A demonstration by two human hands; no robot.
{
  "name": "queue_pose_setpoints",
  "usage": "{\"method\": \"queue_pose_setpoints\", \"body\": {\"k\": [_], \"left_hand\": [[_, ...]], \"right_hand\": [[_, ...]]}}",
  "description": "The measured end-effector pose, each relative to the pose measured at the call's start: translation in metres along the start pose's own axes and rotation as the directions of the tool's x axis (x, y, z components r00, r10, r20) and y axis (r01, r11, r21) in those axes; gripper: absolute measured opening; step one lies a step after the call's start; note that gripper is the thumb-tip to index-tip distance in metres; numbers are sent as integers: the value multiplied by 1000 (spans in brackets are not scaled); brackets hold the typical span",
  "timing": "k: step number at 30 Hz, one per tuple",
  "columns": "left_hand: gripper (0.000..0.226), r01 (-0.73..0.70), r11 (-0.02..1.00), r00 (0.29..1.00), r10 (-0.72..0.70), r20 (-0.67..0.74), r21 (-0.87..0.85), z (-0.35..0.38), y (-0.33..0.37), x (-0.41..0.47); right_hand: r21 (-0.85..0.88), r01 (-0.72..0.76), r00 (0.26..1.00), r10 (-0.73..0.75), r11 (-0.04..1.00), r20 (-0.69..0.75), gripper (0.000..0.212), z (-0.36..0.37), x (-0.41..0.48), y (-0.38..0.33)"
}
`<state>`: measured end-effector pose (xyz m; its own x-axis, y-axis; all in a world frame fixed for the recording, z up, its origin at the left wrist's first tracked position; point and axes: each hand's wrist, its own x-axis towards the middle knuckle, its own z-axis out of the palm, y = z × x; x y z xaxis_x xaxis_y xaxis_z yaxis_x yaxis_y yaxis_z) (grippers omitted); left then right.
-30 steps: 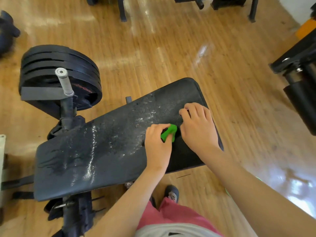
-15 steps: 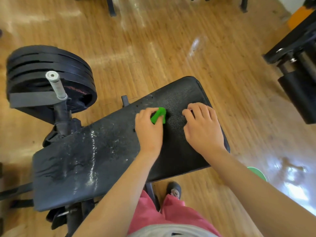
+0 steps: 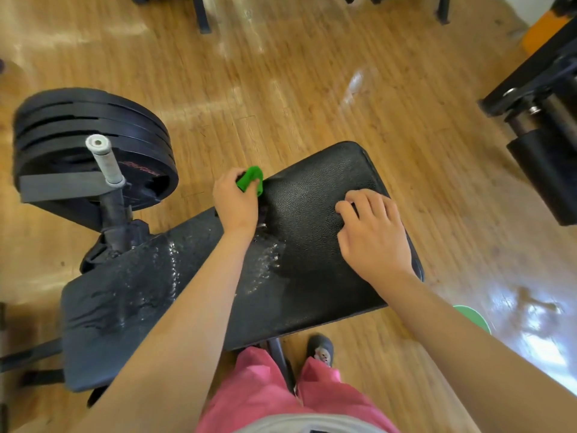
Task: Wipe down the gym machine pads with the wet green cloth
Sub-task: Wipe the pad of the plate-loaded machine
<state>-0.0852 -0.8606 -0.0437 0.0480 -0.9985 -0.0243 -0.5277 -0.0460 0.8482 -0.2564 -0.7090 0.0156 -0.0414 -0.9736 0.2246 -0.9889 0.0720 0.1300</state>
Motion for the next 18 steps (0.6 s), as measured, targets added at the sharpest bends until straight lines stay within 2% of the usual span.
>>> {"method": "queue_pose_setpoints", "body": {"k": [7, 12, 15, 18], "left_hand": [[11, -195, 966, 962, 222, 160, -169, 24, 46, -41], [7, -253, 964, 944, 265, 198, -84, 22, 40, -11], [8, -214, 975, 964, 219, 148, -54, 19, 30, -3], [7, -90, 995, 995, 92, 42, -39, 6, 5, -1]], "right_hand": [[-7, -1, 1000, 1, 1000, -1, 31, 1, 0, 0], [-6, -3, 1000, 3, 1000, 7, 33, 1, 1, -1], [-7, -2, 1000, 2, 1000, 15, 32, 0, 1, -1], [-6, -10, 999, 10, 1000, 40, 29, 0, 1, 0]]}}
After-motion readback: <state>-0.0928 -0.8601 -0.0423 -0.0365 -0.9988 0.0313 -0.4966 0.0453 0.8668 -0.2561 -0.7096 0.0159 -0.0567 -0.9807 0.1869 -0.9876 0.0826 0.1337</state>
